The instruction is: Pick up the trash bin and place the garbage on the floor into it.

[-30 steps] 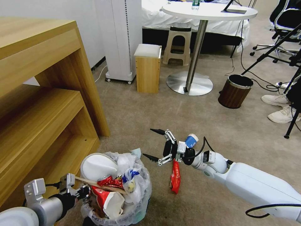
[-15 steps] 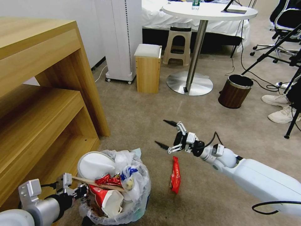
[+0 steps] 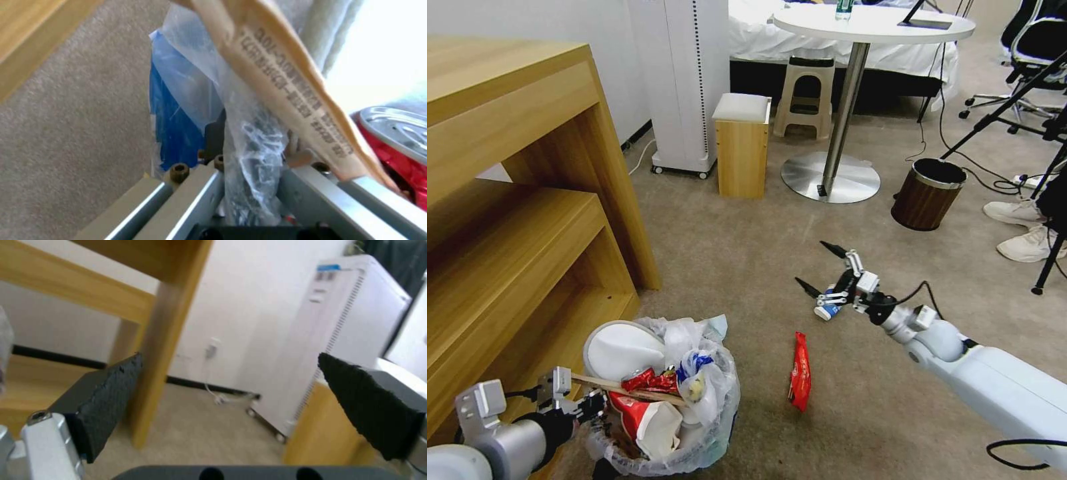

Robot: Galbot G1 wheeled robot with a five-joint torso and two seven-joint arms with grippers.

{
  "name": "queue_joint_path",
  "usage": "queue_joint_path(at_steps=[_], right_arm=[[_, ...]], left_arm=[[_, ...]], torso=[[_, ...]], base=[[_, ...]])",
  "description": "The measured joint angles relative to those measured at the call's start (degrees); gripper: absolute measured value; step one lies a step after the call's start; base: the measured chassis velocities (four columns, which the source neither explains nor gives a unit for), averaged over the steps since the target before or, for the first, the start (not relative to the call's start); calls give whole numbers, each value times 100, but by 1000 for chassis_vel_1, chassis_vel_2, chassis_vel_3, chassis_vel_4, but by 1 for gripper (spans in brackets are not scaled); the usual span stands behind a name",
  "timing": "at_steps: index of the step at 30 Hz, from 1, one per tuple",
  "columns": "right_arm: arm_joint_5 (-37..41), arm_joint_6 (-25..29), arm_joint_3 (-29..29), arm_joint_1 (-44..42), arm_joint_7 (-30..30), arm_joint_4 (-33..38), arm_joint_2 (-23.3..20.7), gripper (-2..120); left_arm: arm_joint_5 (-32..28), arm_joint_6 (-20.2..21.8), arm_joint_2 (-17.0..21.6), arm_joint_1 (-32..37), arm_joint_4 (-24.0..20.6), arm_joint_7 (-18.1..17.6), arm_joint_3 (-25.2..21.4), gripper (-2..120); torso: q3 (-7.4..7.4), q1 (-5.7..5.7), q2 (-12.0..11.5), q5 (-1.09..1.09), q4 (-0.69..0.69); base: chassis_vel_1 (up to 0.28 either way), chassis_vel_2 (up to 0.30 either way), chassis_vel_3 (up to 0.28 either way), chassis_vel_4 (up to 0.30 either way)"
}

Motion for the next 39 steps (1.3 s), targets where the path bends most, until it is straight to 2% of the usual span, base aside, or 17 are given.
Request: queue_joint_path(at_steps=[6, 9, 13, 21, 39], right_arm=[[-252, -23, 339, -272, 378, -247, -22, 100], [-489, -73, 544, -537, 857, -452, 5, 100], [-764, -115, 813, -876, 1187, -638, 46, 100], [-1155, -170, 1152, -1377, 1721, -949, 156, 100], [-1456, 25, 1750, -1855, 1822, -1139, 488, 98]], left_arm=[[9, -3, 9, 1, 0, -2, -105, 0], [21, -3, -39, 26, 0, 2, -128, 0], [75, -3, -42, 46, 0, 33, -166, 0], [164, 1, -104, 116, 2, 52, -300, 0], [296, 22, -76, 118, 7, 119, -101, 0]], torso=[[0, 0, 0, -1, 0], [0, 0, 0, -1, 3], [0, 0, 0, -1, -2], [0, 0, 0, 0, 0], [0, 0, 0, -3, 1]], base=[[0, 0, 0, 0], [0, 0, 0, 0], [0, 0, 0, 0], [0, 0, 0, 0], [0, 0, 0, 0]])
